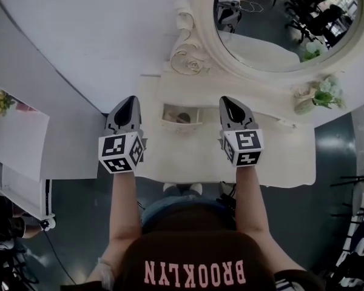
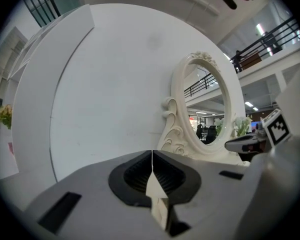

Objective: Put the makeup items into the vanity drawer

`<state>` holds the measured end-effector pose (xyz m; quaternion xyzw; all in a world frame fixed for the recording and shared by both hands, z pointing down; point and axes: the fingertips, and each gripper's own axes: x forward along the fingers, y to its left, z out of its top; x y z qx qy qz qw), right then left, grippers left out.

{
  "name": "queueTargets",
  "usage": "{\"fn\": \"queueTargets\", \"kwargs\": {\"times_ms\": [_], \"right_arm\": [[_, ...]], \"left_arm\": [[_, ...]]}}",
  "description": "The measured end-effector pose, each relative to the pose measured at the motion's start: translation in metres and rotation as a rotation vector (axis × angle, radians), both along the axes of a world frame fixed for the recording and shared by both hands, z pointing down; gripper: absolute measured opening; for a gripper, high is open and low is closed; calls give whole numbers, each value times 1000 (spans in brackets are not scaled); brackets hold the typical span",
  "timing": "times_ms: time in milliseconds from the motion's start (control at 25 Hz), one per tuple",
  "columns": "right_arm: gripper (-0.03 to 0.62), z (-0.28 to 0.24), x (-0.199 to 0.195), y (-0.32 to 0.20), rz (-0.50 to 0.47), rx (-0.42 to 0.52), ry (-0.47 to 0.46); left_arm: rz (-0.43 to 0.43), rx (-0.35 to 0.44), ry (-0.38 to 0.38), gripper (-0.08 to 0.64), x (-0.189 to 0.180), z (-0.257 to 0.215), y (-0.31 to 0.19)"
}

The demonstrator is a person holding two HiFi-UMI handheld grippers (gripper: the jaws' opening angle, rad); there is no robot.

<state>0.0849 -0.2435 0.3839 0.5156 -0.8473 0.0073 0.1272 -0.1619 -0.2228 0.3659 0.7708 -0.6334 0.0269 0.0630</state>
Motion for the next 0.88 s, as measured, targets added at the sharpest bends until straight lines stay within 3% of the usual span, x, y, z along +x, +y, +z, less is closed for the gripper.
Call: {"fn": "queueTargets", "kwargs": {"times_ms": [320,480,880], "right_arm": [[-2,-35,59,17,123,113,-92],[-2,-47,80,27,154,157,-91],[-2,-54,99,35,175,188,-75]], "left_arm": [[102,148,-46,6,39,-33,-5],[159,222,-43,6,58,-47,-3],[176,256,-46,6,71,-58,0]]}}
